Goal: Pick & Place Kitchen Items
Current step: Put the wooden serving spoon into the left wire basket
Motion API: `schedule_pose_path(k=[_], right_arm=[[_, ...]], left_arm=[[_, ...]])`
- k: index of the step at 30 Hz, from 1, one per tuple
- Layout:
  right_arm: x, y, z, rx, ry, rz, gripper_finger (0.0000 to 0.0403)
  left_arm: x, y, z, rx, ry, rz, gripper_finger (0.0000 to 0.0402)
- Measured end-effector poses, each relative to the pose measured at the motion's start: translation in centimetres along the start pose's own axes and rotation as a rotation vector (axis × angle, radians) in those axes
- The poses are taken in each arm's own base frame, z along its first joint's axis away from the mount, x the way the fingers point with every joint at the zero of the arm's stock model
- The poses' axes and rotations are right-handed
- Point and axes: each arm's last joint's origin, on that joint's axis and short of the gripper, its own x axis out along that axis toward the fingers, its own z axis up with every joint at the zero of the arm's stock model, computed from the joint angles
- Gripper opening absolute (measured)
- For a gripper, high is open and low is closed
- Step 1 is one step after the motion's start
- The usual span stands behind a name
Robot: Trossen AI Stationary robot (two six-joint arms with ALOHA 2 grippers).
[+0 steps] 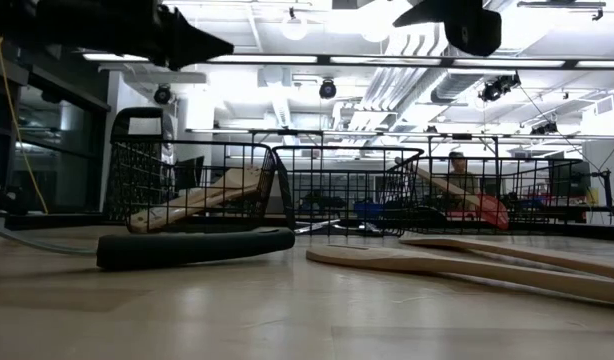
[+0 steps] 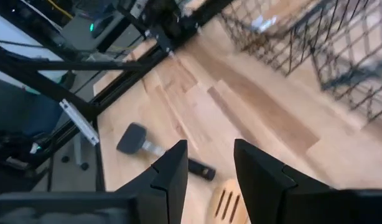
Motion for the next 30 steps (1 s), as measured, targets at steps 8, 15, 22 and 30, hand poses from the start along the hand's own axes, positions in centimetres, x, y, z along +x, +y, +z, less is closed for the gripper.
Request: schedule_pose_path(k=[8, 15, 22, 30], right_arm=[[1.0, -0.1, -0.7, 0.041, 0.049, -0.013, 0.0106], [1.0, -0.1, -0.7, 0.026, 0.047, -0.015, 0.0103], [1.4, 0.0, -1.0, 0.036, 0.069, -0.009, 0.0103], [2.7, 0.6, -1.5, 0.025, 0.061, 0.033, 0.0103]], left_arm=[[-0.8, -0.3, -1.3, 0.036, -0.049, -0.060, 0.0001], [-2.8, 0.0, -2.0, -0.009, -0.140, -0.038, 0.0001], [-4.7, 0.4, -1.8, -0.042, -0.239, -0.073, 0.0001], [-5.6, 0.4, -2.0, -0.044, -0.268, -0.093, 0.0001]])
